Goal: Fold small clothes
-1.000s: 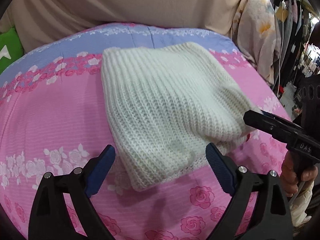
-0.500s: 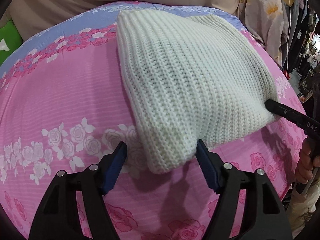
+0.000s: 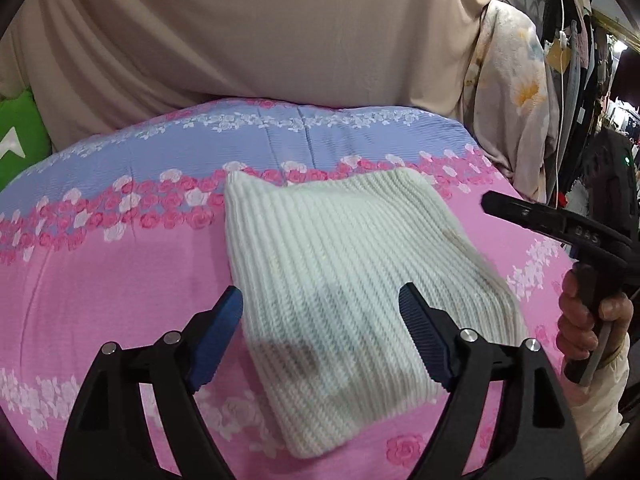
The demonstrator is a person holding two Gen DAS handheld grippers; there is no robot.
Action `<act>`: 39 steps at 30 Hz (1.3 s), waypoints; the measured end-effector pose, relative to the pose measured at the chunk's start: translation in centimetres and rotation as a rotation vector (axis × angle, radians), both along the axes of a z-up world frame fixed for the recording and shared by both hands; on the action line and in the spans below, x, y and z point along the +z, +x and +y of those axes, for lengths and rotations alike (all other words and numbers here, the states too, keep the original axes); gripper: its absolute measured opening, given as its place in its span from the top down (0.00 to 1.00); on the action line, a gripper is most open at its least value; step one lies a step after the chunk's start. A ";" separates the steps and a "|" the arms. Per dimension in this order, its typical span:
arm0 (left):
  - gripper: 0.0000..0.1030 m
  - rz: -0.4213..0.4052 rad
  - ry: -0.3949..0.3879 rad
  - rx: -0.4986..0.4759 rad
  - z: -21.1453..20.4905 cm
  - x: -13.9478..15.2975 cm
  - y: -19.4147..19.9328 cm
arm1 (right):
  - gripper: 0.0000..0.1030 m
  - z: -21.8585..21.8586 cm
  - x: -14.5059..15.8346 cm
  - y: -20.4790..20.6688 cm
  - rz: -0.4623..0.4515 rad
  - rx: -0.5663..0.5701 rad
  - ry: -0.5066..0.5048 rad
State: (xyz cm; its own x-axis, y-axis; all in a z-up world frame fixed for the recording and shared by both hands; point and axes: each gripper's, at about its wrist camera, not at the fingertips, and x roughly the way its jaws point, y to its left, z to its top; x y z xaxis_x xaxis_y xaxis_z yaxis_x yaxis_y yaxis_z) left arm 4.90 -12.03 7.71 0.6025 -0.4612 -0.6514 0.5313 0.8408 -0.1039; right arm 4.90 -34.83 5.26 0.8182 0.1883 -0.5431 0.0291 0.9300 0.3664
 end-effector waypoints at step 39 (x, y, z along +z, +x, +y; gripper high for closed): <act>0.21 -0.035 0.158 0.066 -3.7 -5.0 3.3 | 0.83 -2.9 -3.5 6.7 0.101 -0.092 -0.014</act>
